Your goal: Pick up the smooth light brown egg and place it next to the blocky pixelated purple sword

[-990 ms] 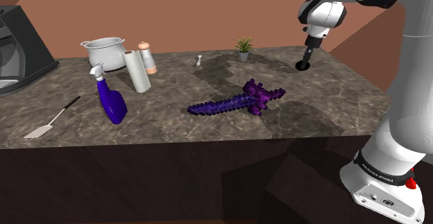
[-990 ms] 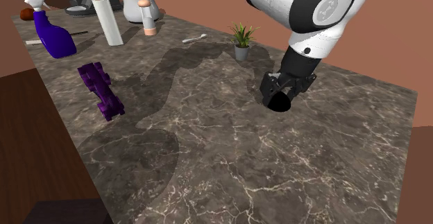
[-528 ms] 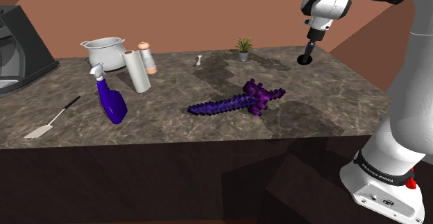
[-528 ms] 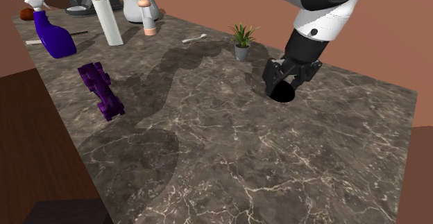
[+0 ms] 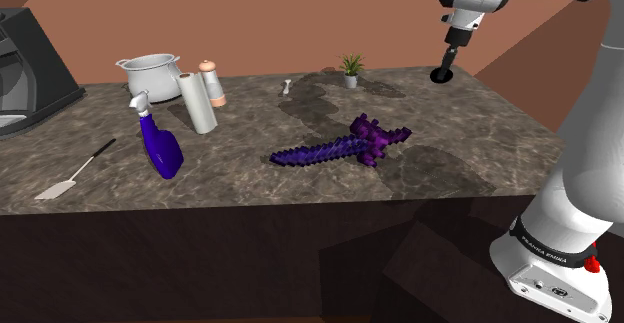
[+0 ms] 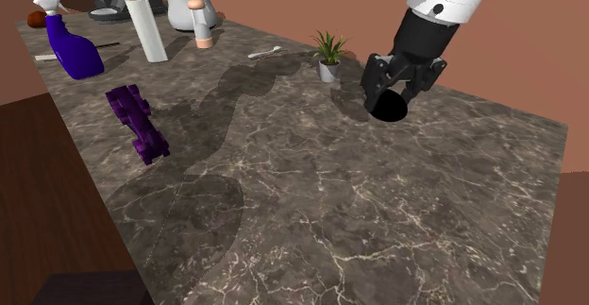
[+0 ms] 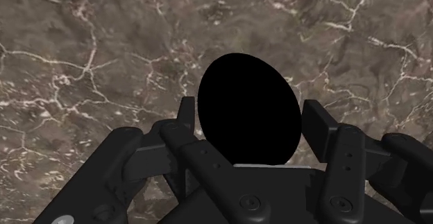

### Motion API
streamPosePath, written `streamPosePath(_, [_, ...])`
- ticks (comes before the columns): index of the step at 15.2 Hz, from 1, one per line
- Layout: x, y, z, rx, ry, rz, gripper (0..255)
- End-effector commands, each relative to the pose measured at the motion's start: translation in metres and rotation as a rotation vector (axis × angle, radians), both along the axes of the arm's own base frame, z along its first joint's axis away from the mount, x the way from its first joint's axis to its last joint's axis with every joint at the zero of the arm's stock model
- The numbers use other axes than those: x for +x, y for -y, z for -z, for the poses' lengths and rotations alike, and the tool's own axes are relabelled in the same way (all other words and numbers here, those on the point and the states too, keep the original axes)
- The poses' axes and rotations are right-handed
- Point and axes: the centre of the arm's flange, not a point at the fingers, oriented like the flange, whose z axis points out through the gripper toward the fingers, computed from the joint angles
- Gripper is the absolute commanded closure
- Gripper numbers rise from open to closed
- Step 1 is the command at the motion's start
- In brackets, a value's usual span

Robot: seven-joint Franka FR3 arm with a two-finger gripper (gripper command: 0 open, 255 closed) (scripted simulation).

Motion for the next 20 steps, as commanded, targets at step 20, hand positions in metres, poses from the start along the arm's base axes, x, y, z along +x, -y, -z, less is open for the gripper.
streamPosePath(20, [-0.002,0.0,-0.112,0.0,0.0,0.0,255])
